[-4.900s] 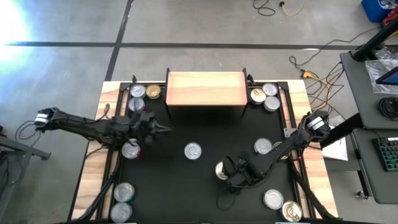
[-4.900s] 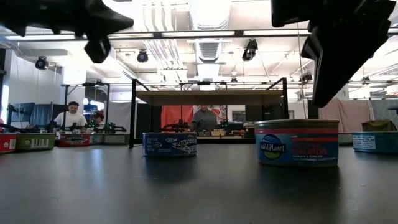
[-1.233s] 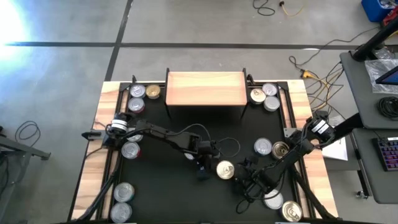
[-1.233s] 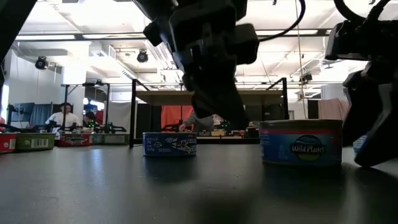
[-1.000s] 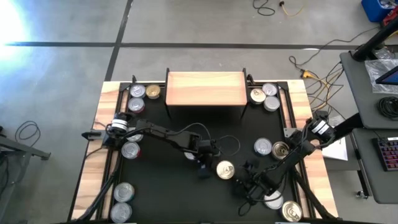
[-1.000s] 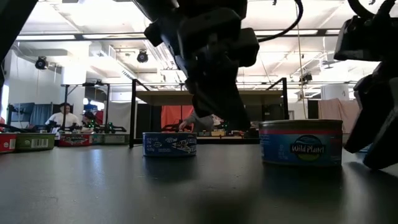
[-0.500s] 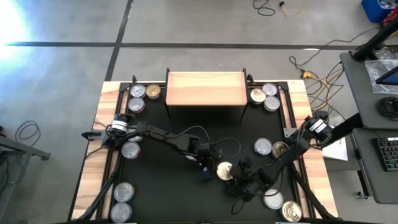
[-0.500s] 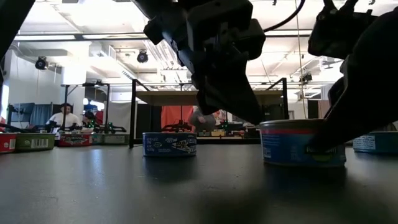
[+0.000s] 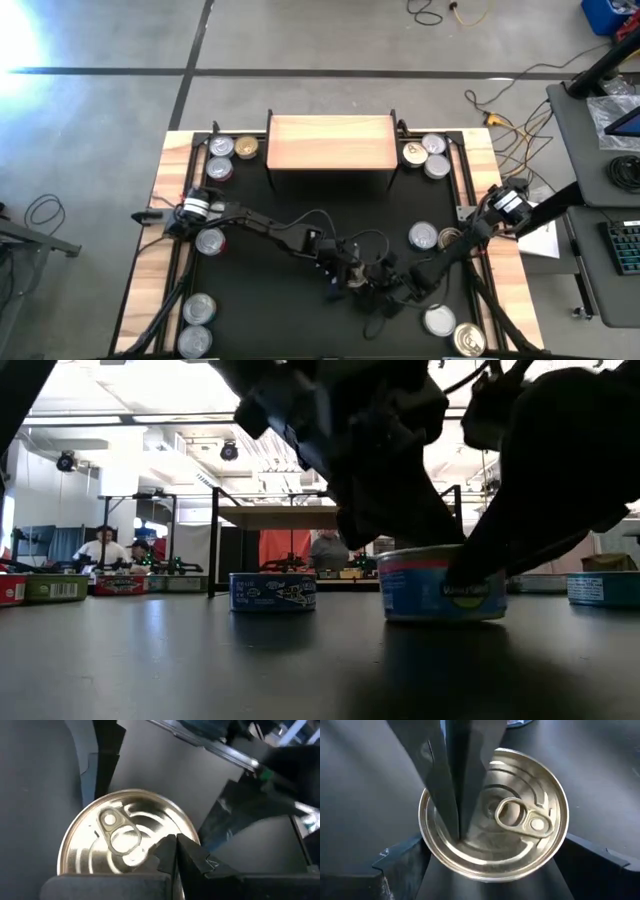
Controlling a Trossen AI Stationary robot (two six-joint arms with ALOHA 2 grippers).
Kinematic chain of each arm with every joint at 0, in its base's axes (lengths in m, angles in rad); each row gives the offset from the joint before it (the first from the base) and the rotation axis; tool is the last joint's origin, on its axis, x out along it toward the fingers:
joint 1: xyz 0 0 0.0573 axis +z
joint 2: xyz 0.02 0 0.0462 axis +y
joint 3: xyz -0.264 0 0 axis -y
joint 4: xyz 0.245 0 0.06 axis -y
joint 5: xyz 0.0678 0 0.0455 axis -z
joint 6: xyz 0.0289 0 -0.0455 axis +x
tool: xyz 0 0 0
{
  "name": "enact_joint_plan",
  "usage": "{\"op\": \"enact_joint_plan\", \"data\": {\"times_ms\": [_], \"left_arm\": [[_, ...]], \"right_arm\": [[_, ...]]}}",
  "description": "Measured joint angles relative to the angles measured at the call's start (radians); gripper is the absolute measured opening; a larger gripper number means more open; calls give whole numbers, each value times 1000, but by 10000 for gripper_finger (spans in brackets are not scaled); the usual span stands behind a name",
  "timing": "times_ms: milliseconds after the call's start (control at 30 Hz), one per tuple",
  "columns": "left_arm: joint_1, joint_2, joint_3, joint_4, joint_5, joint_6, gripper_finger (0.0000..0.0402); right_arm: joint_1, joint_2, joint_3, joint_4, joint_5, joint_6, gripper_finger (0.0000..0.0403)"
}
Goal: Stack canned seafood by type on shelf
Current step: Put the middle left blue-pink tuna can on the shelf
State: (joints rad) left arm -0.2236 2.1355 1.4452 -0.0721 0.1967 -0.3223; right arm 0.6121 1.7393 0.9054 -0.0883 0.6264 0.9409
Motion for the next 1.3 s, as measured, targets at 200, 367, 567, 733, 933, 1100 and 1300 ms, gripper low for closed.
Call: {"op": "enact_joint_plan", "data": {"times_ms": [200, 367, 567, 733, 933, 1100, 1300], "left_arm": [[-3, -25, 0, -41, 22, -13, 0], [-12, -102, 0, -126, -39, -25, 0], [-32, -170, 0, -368, -263, -35, 0], [-23, -136, -14, -420, -337, -49, 0], [-31, -65, -15, -322, -221, 51, 0], [-54, -12, -15, -236, -160, 97, 0], [-53, 30, -17, -142, -154, 98, 0]], "right_arm": [[-2, -2, 1, 3, -70, 10, 382], [-2, -3, 1, -3, -85, 5, 382], [-1, -3, 0, -6, -94, -4, 382], [0, -3, 0, -9, -103, -101, 382], [0, -3, 0, -8, -104, -152, 382], [1, -3, 0, -8, -109, -149, 382], [4, -3, -2, -21, -112, -155, 382]]}}
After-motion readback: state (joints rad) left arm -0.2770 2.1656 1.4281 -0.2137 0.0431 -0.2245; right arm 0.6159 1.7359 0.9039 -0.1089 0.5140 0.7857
